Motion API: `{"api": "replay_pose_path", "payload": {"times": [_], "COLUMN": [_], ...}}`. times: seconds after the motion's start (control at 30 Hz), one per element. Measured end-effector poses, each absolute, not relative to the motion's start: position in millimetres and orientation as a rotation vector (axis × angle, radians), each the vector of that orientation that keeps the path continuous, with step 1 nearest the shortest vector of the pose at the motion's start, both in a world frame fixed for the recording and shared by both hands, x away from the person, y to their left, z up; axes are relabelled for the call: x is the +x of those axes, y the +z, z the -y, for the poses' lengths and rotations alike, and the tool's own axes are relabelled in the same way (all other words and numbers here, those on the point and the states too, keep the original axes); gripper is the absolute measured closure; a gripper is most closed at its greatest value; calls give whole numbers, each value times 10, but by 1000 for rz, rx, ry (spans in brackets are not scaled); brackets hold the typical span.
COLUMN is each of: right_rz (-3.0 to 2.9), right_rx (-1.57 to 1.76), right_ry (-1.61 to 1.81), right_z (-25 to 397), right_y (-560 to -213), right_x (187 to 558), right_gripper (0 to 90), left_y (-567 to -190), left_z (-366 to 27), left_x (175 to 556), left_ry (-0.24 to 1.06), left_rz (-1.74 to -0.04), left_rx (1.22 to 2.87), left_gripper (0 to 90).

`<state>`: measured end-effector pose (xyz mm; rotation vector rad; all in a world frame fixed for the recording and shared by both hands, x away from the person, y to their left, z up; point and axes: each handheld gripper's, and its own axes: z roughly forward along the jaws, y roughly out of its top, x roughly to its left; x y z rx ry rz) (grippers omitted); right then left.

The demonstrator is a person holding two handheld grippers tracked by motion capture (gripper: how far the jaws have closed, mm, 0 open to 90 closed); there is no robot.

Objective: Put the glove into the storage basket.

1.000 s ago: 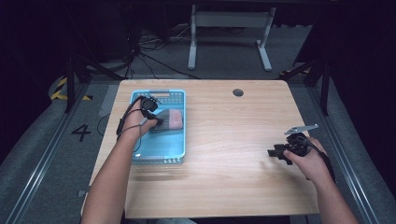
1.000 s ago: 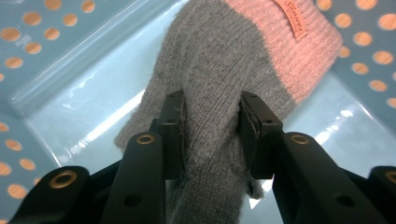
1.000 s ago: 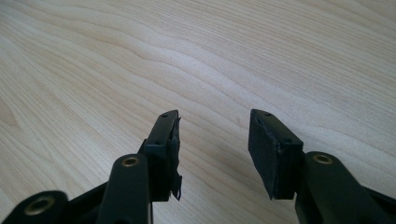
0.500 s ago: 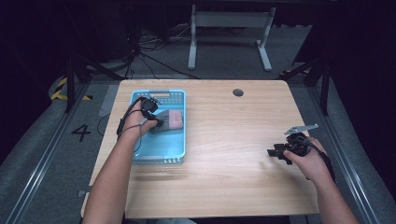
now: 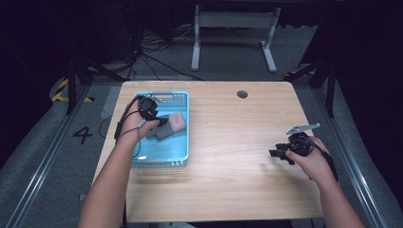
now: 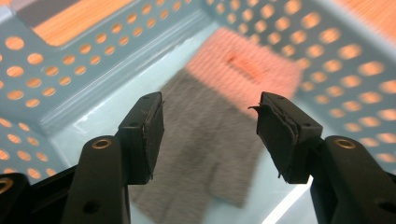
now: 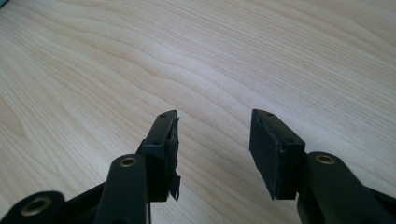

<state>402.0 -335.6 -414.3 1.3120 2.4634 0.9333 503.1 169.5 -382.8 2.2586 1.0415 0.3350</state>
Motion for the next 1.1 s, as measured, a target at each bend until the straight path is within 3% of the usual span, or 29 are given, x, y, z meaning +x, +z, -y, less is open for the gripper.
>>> {"api": "replay_pose_path", "payload": {"times": [0.57, 1.1], "right_rz": [-2515, -2530], "right_rx": [1241, 1225], "right_ry": [961, 956], "right_z": [3174, 3149], "right_y": [-4066, -4061], "right_x": [4219, 4203], "right_gripper": [521, 513], "left_y": [-3396, -3561], "left_z": [-1283, -873], "left_x": [4187, 3652], "left_ry": [234, 126], "left_rz": [-856, -704], "left_rx": [2168, 2175], "left_gripper": [410, 377]}}
